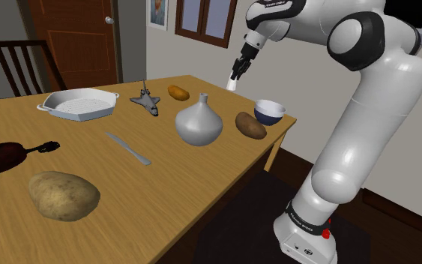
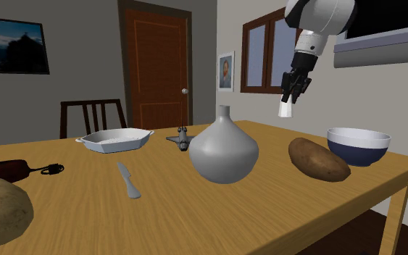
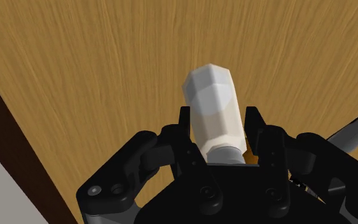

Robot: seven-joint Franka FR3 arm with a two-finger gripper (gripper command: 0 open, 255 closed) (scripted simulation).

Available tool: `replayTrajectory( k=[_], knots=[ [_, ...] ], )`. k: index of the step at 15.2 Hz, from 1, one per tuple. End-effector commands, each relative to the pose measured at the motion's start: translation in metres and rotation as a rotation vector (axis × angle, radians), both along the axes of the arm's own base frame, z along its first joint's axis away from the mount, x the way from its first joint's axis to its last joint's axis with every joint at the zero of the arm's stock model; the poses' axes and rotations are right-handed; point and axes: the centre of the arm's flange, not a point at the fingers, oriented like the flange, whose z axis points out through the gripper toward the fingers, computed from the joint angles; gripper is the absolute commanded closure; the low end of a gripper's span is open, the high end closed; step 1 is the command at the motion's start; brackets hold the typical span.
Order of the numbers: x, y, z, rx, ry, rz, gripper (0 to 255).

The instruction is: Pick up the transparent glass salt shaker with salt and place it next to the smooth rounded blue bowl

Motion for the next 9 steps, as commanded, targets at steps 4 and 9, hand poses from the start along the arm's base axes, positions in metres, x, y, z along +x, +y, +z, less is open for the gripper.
replayTrajectory(
  k=[4, 9],
  knots=[
    [0.000, 0.000, -0.027, 0.000, -0.001, 0.000, 255],
    [0.000, 0.000, -0.053, 0.000, -0.001, 0.000, 255]
  ],
)
